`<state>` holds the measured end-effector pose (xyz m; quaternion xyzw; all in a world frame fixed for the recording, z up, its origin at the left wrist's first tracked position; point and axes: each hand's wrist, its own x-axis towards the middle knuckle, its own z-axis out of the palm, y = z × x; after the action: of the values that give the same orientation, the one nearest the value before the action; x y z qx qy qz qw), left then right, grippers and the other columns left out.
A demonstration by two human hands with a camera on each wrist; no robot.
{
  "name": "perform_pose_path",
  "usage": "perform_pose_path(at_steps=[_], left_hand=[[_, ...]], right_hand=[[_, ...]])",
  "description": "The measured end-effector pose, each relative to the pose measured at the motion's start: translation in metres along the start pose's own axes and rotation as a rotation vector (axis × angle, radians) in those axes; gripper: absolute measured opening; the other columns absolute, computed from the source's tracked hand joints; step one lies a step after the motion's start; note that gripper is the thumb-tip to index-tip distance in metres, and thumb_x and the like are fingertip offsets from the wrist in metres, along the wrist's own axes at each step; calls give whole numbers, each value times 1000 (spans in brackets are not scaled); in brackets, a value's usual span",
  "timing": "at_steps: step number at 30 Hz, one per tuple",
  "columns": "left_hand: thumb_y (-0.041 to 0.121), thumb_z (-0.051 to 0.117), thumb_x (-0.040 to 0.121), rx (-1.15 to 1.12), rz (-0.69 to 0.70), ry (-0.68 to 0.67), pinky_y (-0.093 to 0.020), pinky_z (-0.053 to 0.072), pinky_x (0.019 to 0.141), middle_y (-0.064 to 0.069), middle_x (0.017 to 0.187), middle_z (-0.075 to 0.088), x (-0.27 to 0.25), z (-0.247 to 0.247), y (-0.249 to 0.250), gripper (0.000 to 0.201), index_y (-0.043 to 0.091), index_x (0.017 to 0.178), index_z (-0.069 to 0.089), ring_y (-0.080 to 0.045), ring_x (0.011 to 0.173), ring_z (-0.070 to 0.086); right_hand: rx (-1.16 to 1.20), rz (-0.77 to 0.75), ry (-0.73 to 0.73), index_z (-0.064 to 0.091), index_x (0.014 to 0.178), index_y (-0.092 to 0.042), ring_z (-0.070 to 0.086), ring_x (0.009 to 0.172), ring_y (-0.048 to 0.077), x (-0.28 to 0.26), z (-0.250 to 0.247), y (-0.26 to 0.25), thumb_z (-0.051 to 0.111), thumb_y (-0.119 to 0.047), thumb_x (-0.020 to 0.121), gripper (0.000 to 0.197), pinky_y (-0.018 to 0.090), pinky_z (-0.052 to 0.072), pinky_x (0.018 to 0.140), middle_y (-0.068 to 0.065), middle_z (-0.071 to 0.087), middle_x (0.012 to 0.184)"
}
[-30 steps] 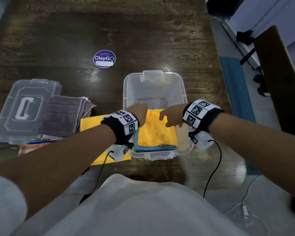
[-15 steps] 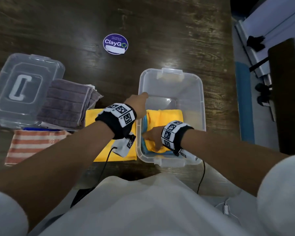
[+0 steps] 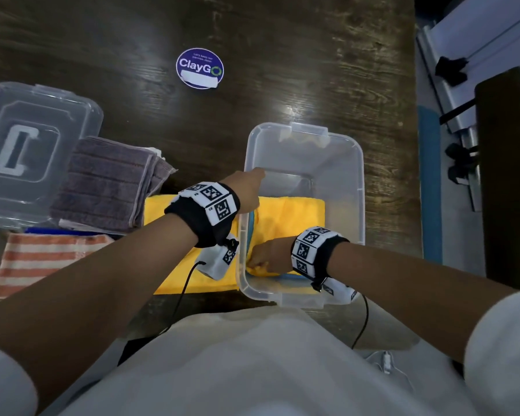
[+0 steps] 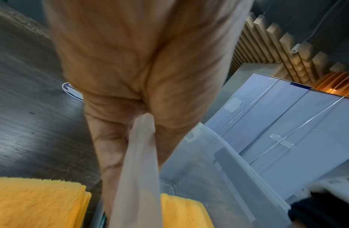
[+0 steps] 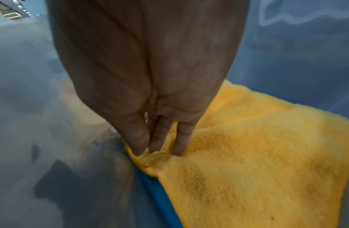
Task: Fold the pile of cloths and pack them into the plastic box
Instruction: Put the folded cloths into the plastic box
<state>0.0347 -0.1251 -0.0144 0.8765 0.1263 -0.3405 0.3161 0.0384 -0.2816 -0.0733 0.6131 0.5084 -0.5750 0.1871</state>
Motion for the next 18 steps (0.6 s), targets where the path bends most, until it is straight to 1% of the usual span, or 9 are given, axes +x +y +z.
perform_pose_path(at_steps=[2,4,7,9,11,12,14,16,18], left_hand=[[11,57,99,8,2,-2,-40,55,79,-22,128,54,1,-1,-2,65,16,154,23,-35,103,61],[11,56,99,8,6,-2,-37,51,72,-22,126,54,1,-1,-3,65,17,154,22,-34,99,61],[10,54,99,9,17,0,-38,50,69,-22,127,54,1,0,-3,66,16,155,19,-32,92,59],[9,53,99,17,19,6,-40,54,74,-22,129,53,0,0,-4,66,16,155,19,-34,97,61],[8,52,99,23,15,15,-40,53,73,-22,131,53,0,1,-4,63,15,154,22,-35,101,61],[8,52,99,29,12,22,-38,51,70,-23,131,53,0,0,-3,62,15,153,24,-35,101,61],[8,51,99,36,5,34,-36,48,68,-22,130,54,0,0,-2,58,14,151,26,-33,97,60],[8,51,99,32,1,34,-35,47,67,-22,128,55,0,1,-2,58,14,151,27,-31,91,58],[8,51,99,20,6,33,-35,47,65,-23,126,55,0,1,-2,58,13,151,26,-30,87,56]], right_hand=[[-63,-43,-1,36,152,-3,34,143,33,4,0,-3,41,-2,103,49,38,27,113,19,31,157],[-89,-20,28,39,149,2,36,140,35,5,2,-5,44,-3,103,47,37,26,110,22,32,155],[-22,21,-26,29,155,-2,28,146,31,-4,-6,-2,45,-6,104,54,32,21,112,18,26,161],[100,58,-6,40,151,-2,38,142,30,-19,-29,9,50,-7,103,49,30,29,112,16,40,155],[142,192,172,58,134,-1,56,124,33,-29,-53,25,59,-13,99,37,34,46,96,18,60,134],[94,280,274,60,130,-4,59,119,34,-34,-64,33,65,-17,96,37,34,47,87,18,61,129],[-17,393,403,44,143,-11,54,122,37,-28,-72,58,78,-29,86,69,40,46,90,18,49,139],[-146,448,337,1,155,-25,44,131,42,-15,-68,74,89,-52,65,128,52,44,100,14,27,152],[-191,485,242,-31,143,-43,38,134,49,7,-52,87,87,-71,47,155,64,43,102,10,15,159]])
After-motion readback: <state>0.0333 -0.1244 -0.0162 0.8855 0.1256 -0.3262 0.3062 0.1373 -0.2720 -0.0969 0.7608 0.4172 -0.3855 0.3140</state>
